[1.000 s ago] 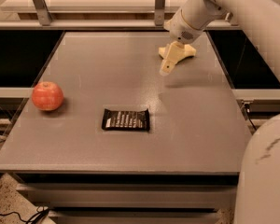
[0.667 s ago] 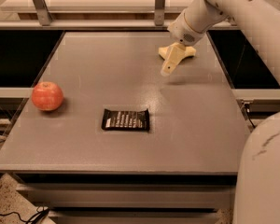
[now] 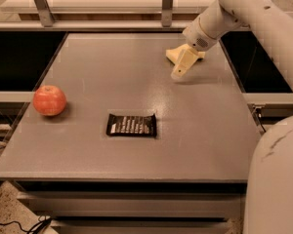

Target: Move sponge near rxbar chocolate

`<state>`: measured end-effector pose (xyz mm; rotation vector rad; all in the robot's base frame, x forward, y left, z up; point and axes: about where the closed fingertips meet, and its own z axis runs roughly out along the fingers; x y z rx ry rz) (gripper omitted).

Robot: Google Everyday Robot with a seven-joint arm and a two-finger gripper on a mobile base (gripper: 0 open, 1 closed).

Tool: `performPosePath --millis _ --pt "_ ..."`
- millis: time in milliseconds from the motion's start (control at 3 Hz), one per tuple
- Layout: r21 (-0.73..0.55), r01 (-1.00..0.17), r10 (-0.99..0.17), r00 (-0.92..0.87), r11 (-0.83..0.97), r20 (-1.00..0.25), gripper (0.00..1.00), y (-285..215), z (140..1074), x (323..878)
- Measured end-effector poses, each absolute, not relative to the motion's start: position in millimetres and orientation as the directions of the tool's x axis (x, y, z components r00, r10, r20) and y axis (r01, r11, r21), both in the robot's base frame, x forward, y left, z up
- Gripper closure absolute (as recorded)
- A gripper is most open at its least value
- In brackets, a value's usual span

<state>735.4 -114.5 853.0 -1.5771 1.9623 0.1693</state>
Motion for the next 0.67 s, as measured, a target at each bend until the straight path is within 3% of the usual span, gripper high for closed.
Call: performPosePath --millis 333,667 --pt "-0.242 -0.919 -0.829 -0.139 0.312 -0.542 0.0 -121.8 843.6 740.0" --pt "-0.217 -0.919 -0.815 -0.162 0.33 -0.557 0.16 -126.7 834.8 743.3"
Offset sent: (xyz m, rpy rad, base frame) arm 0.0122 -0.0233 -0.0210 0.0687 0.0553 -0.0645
